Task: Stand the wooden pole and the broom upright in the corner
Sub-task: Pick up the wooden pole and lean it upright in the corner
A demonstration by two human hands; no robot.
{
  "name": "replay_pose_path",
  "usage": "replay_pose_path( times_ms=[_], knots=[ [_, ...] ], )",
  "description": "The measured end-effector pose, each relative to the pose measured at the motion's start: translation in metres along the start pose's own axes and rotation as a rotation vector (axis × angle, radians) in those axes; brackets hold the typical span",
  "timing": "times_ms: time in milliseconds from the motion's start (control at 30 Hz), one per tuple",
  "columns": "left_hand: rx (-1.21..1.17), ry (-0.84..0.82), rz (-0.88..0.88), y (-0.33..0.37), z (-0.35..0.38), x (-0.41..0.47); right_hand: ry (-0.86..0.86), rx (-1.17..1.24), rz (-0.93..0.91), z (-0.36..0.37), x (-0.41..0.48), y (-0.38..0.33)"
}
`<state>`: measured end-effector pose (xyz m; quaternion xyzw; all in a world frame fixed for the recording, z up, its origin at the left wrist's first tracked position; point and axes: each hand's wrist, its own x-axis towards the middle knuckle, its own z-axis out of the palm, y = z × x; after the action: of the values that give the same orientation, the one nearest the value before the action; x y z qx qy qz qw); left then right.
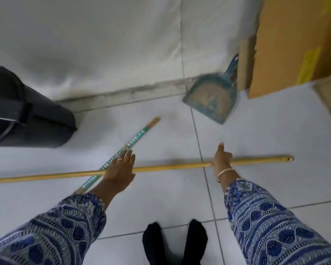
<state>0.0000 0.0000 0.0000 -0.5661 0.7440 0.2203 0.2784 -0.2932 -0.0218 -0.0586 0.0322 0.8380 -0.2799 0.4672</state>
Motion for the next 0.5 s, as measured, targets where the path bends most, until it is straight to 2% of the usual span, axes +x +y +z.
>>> replay_pose_path(
  times_ms=[133, 267, 333, 433, 500],
  knots=[
    [0.035, -0.119, -0.014, 0.008, 0.062, 0.057, 0.051, 0.07, 0.156, 0.029, 0.065, 0.043],
    [0.073, -0.142, 0.025, 0.025, 0.106, 0.097, -0.003, 0.079, 0.204, 0.042, 0.11, 0.081],
    [0.152, -0.169, 0.028, 0.03, 0.115, 0.114, 0.022, 0.137, 0.263, 0.044, 0.114, 0.085],
    [0.223, -0.218, -0.001, 0.025, 0.129, 0.129, 0.002, 0.198, 0.246, 0.049, 0.116, 0.09],
    [0.184, -0.212, -0.018, 0.018, 0.134, 0.132, -0.059, 0.237, 0.231, 0.051, 0.117, 0.092]
  ],
)
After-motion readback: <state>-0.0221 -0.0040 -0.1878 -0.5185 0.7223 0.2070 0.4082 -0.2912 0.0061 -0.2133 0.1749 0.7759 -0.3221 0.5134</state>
